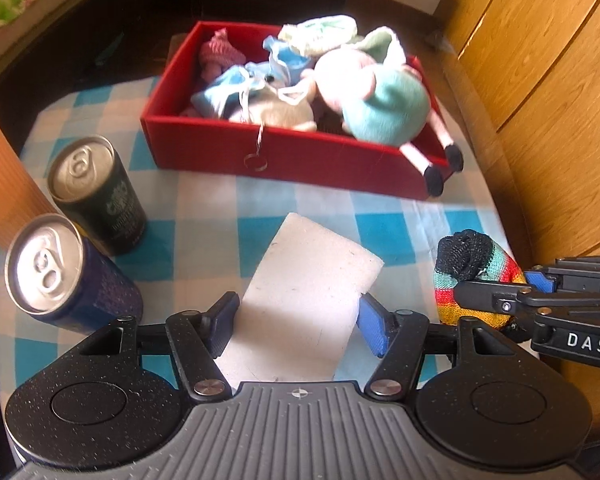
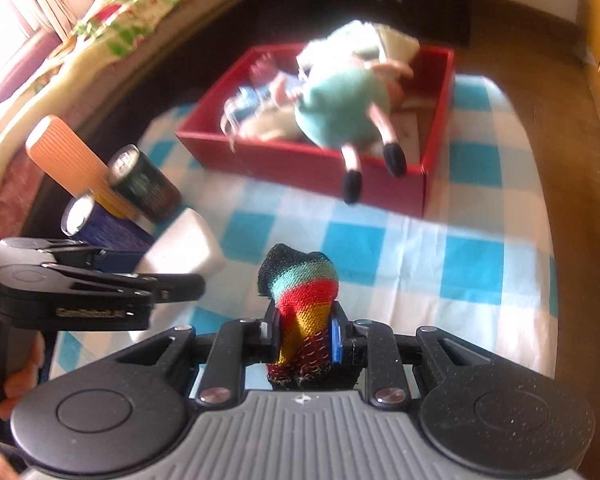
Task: Organize soft objects
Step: 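Grasp the rainbow-striped knit hat with the right gripper while the left grasps the white cloth, then lift the striped hat and white cloth and carry both over the red box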
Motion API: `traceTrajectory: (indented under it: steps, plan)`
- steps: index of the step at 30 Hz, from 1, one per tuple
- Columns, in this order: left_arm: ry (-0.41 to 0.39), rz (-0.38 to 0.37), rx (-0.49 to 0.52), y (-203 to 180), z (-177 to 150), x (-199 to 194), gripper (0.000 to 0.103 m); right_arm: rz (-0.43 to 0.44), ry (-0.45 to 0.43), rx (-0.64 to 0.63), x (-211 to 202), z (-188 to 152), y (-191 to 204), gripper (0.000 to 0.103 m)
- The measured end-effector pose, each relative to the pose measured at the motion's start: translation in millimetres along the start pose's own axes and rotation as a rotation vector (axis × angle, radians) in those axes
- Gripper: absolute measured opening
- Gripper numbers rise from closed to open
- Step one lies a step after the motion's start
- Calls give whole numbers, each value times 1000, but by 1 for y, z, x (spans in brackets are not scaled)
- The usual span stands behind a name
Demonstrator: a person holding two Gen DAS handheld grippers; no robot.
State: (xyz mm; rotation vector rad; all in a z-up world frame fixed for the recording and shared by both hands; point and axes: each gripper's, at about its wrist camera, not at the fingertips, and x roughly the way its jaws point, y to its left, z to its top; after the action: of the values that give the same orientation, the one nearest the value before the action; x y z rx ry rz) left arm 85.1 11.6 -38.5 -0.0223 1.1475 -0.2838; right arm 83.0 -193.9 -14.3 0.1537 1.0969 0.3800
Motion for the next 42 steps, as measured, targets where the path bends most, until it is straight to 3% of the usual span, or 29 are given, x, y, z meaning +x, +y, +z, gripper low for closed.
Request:
traceTrajectory:
  steps: [12,23,42]
  plan:
    - [-73,2,-19,-2,12,-19,63,28,-84,15,-21,9,11,2]
    - [-158,5,-45,-3,38,-36,63,53,-213,50,-42,37,19,2]
    - [-234,3,-86,3,98,-29,64,28,-303,84,-40,87,0,2]
